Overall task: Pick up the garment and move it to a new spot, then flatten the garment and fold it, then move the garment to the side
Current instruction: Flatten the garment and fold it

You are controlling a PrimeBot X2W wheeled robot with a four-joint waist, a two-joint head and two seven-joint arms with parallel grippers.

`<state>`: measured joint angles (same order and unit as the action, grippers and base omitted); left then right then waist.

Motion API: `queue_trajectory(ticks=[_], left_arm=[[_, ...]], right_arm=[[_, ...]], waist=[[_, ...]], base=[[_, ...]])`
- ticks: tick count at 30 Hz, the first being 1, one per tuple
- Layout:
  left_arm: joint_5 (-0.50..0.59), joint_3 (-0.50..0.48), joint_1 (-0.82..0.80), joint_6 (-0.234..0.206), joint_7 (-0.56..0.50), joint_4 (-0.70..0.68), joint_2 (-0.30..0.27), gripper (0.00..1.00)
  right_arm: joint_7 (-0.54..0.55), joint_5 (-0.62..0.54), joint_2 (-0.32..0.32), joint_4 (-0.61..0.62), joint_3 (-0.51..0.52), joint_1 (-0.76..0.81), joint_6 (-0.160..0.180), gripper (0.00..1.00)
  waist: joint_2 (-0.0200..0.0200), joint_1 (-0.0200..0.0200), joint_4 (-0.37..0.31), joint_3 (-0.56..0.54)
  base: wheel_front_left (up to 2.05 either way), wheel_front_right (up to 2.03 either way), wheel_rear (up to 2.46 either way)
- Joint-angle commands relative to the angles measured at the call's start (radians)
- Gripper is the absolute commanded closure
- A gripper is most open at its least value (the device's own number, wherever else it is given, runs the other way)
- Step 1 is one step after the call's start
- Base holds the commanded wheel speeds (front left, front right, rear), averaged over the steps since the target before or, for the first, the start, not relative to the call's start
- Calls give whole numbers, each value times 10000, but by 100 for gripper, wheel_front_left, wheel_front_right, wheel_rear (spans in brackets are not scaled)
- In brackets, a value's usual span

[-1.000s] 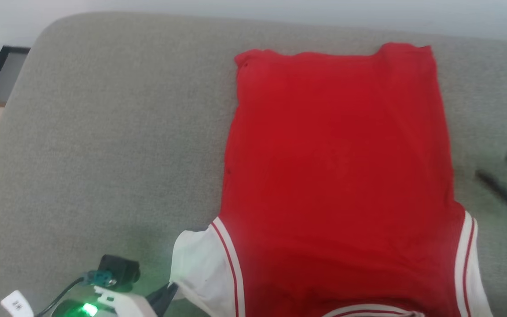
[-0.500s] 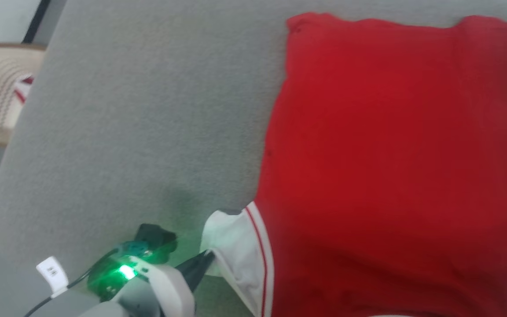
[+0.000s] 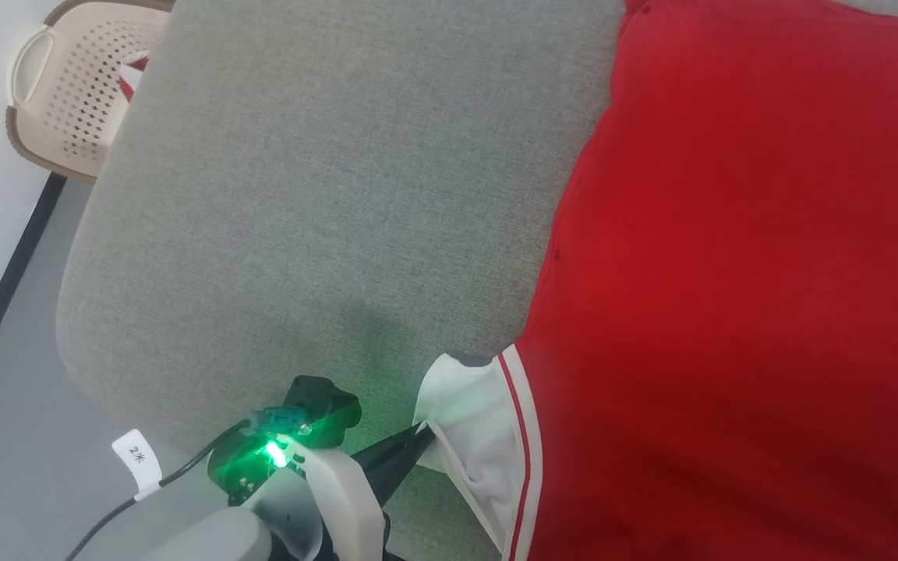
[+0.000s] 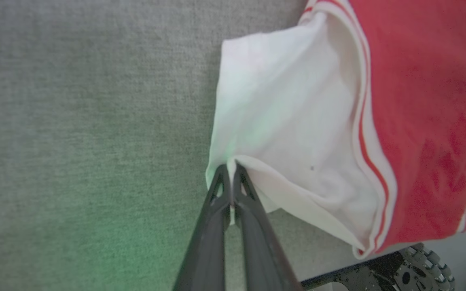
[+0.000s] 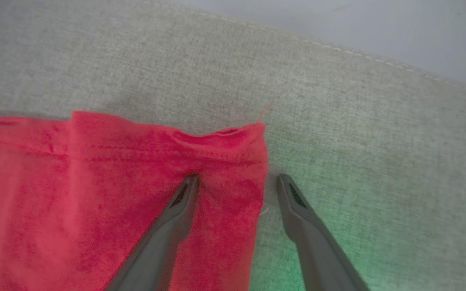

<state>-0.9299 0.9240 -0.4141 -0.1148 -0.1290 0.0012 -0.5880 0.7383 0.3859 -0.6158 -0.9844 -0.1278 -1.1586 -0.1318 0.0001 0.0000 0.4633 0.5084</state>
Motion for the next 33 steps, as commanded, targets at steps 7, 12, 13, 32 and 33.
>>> queue_trajectory(ticks=[7, 12, 13, 32, 33], left_arm=[[-55, -82, -140, 7, 147, 489, 55, 100], [-132, -258, -51, -121, 240, 568, -172, 100], [-149, -298, -9, -149, 266, 569, -250, 100], [-648, -762, 768, -566, 167, 250, -1460, 100], [-663, -766, 814, -578, 151, 216, -1496, 100]], right_arm=[[889, 79, 98, -344, -662, 884, 22, 100], [901, 706, 81, 735, -1330, 1266, 20, 100], [901, 976, 93, 1032, -1433, 1386, 19, 100], [244, 3768, -1126, 7695, -1853, 6913, 20, 100], [212, 3817, -1072, 7950, -1719, 7355, 19, 100]], waist=[[-1, 0, -235, -106], [-1, 0, -761, -548], [-1, 0, -907, -668], [-1, 0, -3428, -2443], [-1, 0, -3507, -2510]], base=[[0, 0, 0], [0, 0, 0], [0, 0, 0], [0, 0, 0], [0, 0, 0]])
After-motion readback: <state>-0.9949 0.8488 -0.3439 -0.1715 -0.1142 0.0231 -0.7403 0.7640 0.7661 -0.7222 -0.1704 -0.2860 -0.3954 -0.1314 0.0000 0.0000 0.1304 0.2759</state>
